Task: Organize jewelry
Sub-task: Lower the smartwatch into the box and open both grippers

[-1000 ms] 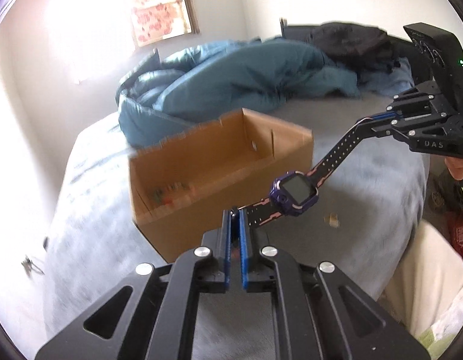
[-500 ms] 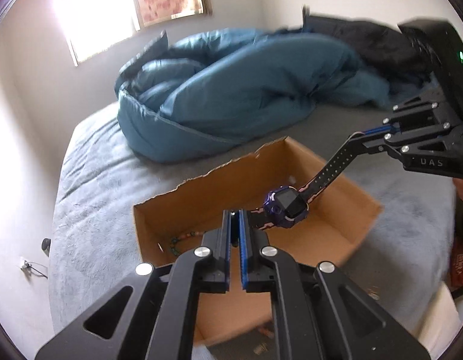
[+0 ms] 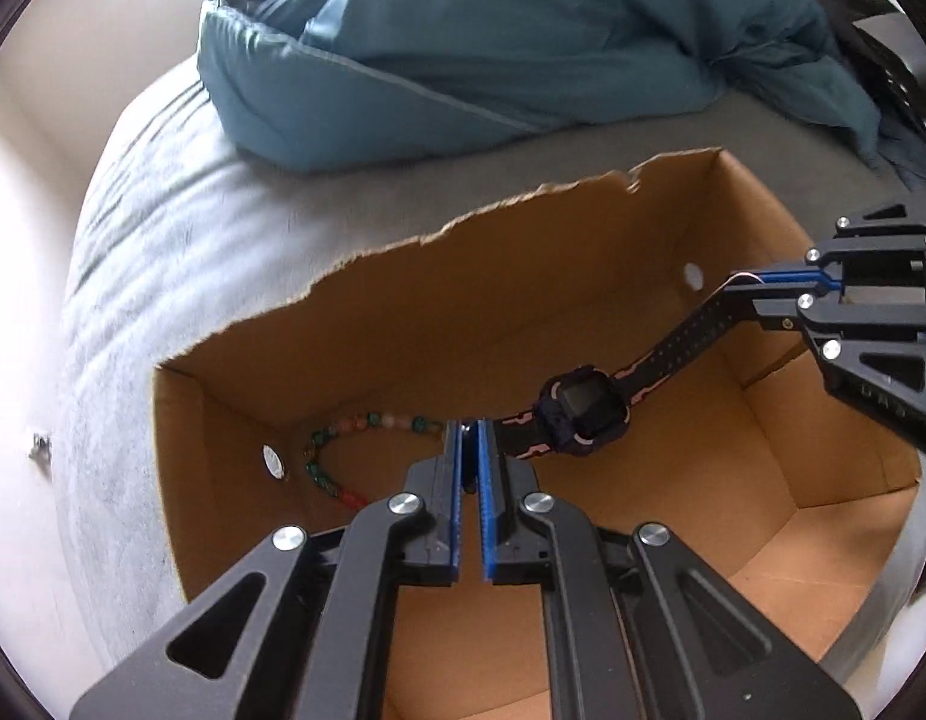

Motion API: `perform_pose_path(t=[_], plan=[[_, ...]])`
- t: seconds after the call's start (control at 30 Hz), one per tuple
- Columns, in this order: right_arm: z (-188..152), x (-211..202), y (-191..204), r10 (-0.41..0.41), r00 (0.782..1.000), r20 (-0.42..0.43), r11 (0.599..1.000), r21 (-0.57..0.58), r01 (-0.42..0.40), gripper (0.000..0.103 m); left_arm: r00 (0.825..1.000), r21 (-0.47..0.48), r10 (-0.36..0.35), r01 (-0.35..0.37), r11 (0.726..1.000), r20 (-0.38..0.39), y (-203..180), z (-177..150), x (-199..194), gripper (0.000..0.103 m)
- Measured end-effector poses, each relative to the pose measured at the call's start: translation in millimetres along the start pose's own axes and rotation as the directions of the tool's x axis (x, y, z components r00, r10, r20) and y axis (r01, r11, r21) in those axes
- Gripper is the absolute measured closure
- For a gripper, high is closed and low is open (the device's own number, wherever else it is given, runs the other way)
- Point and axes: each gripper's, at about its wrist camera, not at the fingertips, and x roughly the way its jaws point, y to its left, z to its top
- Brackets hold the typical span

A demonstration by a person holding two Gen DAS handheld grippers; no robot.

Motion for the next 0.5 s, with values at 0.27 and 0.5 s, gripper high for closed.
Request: perform_pose_path(t=[0.27, 0.5], plan=[[5, -1, -8, -0.019, 1.0, -0.003, 1.0, 0.001, 0.019, 0.091, 1.0, -0.036, 0.001, -0.002, 0.999, -0.023, 4, 3, 11, 0.083], [-3, -36, -20, -0.007, 0.996, 0.088, 0.999, 0.035, 0.004, 0.083, 0.997, -0.057, -0.012, 0.016, 0.998, 0.078, 6, -5, -25, 0.074]])
